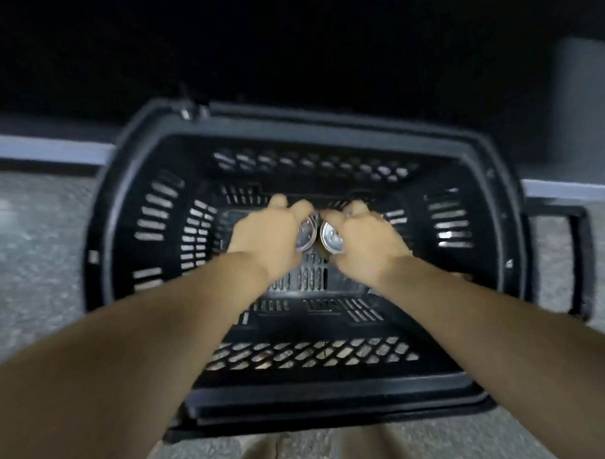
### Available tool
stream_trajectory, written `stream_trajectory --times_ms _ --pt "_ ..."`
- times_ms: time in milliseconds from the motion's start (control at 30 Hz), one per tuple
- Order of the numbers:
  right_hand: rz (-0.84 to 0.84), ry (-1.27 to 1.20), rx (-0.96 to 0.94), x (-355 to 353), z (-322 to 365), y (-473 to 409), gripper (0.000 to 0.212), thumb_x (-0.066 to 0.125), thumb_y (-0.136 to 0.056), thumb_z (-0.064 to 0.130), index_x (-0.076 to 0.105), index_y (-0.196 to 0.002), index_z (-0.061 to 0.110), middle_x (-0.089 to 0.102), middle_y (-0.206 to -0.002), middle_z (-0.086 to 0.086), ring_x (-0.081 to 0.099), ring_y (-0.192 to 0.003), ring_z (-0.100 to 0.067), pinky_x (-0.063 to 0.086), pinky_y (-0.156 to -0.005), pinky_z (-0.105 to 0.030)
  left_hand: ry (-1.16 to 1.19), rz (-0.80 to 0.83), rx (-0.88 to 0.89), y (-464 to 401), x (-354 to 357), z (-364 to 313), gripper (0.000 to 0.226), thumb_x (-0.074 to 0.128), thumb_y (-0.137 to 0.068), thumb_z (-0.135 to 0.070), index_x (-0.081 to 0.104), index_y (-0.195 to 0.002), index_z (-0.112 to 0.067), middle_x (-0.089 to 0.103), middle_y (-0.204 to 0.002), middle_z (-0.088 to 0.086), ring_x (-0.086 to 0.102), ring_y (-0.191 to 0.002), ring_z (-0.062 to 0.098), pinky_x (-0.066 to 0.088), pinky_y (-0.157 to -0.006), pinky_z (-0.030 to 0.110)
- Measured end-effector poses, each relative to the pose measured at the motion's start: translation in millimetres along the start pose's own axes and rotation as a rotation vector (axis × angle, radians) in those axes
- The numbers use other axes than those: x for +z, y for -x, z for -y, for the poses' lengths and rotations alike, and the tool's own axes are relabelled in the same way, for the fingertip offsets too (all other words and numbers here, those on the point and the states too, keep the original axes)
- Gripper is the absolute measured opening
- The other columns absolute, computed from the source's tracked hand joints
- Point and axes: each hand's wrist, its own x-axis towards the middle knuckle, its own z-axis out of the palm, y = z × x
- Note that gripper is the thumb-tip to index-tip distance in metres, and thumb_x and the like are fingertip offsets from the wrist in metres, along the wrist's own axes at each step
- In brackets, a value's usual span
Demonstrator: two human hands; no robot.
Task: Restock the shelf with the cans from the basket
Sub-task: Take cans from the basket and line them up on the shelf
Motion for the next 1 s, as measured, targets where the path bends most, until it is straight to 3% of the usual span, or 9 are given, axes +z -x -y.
stream_trajectory --times_ms 133,333,500,667,800,900,1000 --pt "-0.027 -0.026 -0.048 -86.6 28.7 77.8 0.068 0.064 -0.079 0.026 0.033 -0.139 0.033 0.041 -0.124 -0.007 0.048 -0.112 -0.032 0.046 -0.093 -0.039 0.022 -0.051 0.044 65.3 -94.1 -35.6 0.049 0.065 -0.069 -0.032 0.043 -0.112 -0.038 0.045 -0.098 -0.002 0.062 -0.079 0.029 0.050 -0.065 0.039" --pt "-0.149 -0.014 -0.140 -226.2 74.9 195.3 0.075 0.062 -0.079 0.038 0.024 -0.143 0.038 0.041 -0.131 0.007 0.048 -0.116 -0.019 0.044 -0.095 -0.030 -0.045 -0.110 0.121 162.8 -249.8 -92.5 0.062 0.065 -0.068 -0.041 0.035 -0.122 -0.046 0.047 -0.109 -0.014 0.061 -0.082 0.016 0.047 -0.063 0.028" --pt "-0.261 -0.021 -0.194 -350.5 113.3 290.1 0.079 0.064 -0.075 0.044 0.023 -0.142 0.040 0.042 -0.130 0.015 0.048 -0.117 -0.013 0.043 -0.095 -0.027 -0.088 -0.201 0.145 242.6 -378.8 -143.3 0.063 0.065 -0.063 -0.049 0.034 -0.118 -0.050 0.046 -0.098 -0.018 0.058 -0.077 0.009 0.046 -0.063 0.026" --pt "-0.343 0.013 -0.287 -462.1 145.4 365.9 0.081 0.069 -0.068 0.051 0.029 -0.138 0.045 0.043 -0.122 0.026 0.048 -0.110 -0.003 0.043 -0.090 -0.023 -0.141 -0.283 0.198 302.7 -486.5 -186.9 0.065 0.065 -0.053 -0.059 0.037 -0.112 -0.053 0.048 -0.088 -0.018 0.055 -0.074 0.005 0.048 -0.061 0.027" --pt "-0.416 0.021 -0.356 -550.6 169.7 430.4 0.082 0.070 -0.058 0.055 0.041 -0.134 0.044 0.049 -0.112 0.025 0.050 -0.104 0.001 0.044 -0.088 -0.024 -0.168 -0.323 0.239 351.1 -570.8 -223.3 0.070 0.067 -0.045 -0.062 0.043 -0.110 -0.053 0.053 -0.094 -0.021 0.054 -0.085 0.001 0.051 -0.071 0.031" --pt "-0.428 -0.006 -0.406 -601.7 181.2 464.1 0.077 0.071 -0.054 0.051 0.050 -0.128 0.042 0.055 -0.112 0.026 0.053 -0.101 0.005 0.043 -0.084 -0.015 -0.124 -0.289 0.277 376.9 -626.1 -248.5 0.066 0.071 -0.045 -0.059 0.051 -0.107 -0.051 0.061 -0.093 -0.022 0.057 -0.084 -0.002 0.053 -0.073 0.028" --pt "-0.383 -0.086 -0.438 -644.0 189.3 491.0 0.069 0.077 -0.058 0.040 0.055 -0.123 0.040 0.060 -0.109 0.028 0.057 -0.098 0.008 0.045 -0.082 -0.017 -0.102 -0.193 0.293 395.9 -675.7 -268.7 0.058 0.078 -0.050 -0.052 0.054 -0.103 -0.051 0.063 -0.094 -0.017 0.063 -0.080 0.003 0.053 -0.069 0.023"
